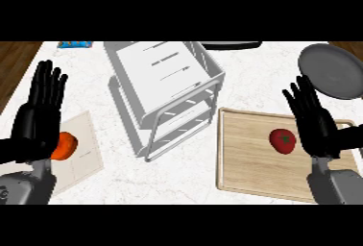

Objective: Pick the tomato from the tray and place it in the tiered basket

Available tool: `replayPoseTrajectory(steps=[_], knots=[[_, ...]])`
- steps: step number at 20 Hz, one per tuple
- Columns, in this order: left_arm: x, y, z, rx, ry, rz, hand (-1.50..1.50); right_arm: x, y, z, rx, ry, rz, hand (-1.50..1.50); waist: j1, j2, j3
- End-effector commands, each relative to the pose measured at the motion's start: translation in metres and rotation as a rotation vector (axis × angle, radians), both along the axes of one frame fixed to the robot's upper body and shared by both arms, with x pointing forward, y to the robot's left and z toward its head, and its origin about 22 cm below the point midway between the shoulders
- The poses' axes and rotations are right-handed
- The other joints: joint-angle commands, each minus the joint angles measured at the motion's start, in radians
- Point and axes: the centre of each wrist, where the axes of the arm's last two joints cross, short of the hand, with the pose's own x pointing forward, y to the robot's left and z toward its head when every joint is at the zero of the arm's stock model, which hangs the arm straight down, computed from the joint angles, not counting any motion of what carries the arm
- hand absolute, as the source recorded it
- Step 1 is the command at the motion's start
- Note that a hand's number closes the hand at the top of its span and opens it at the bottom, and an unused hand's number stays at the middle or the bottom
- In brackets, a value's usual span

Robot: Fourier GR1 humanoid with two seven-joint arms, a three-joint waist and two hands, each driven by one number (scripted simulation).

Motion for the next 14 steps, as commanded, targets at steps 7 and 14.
replayPoseTrajectory(steps=[7,14], knots=[[-0.017,-0.032,-0.066,0.072,0.321,-0.286,0.00,0.027,0.028,0.027,-0.632,-0.066,0.403,-1.50,0.036,0.014,-0.038],[-0.024,-0.022,-0.103,0.058,0.363,-0.315,0.00,0.016,0.056,-0.021,-0.309,-0.166,0.552,-1.50,0.017,-0.003,-0.028]])
